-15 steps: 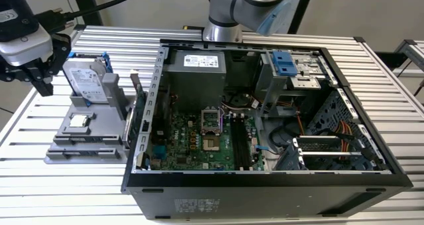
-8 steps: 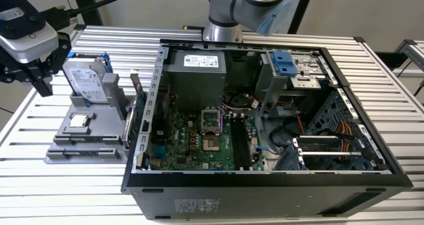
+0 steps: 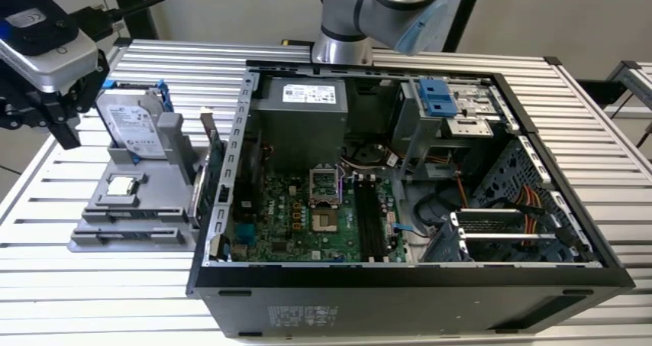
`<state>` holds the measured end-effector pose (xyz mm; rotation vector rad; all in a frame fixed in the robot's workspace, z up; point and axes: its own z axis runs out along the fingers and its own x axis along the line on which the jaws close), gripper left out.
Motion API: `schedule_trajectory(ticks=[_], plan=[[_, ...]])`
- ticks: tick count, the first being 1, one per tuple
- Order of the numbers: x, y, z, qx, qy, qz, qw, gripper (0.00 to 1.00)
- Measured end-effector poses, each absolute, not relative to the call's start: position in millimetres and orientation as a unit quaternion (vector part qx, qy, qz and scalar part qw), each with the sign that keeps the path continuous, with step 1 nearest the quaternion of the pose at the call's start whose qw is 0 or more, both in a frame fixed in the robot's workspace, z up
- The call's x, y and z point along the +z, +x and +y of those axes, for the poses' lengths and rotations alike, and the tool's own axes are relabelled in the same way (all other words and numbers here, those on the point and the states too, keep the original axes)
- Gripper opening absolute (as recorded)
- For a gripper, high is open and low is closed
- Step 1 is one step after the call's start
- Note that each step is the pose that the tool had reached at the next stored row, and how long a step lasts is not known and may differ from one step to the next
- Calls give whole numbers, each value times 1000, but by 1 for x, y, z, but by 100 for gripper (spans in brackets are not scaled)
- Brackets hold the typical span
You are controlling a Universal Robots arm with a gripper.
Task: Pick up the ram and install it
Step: 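Pick up the ram and move it above insertion slot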
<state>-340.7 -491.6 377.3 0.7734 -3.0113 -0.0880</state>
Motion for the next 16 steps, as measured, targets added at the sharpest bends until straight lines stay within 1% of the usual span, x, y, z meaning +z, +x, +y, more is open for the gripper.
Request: schedule_trajectory(ticks=[16], plan=[[377, -341, -492, -27, 320, -947, 16, 0]])
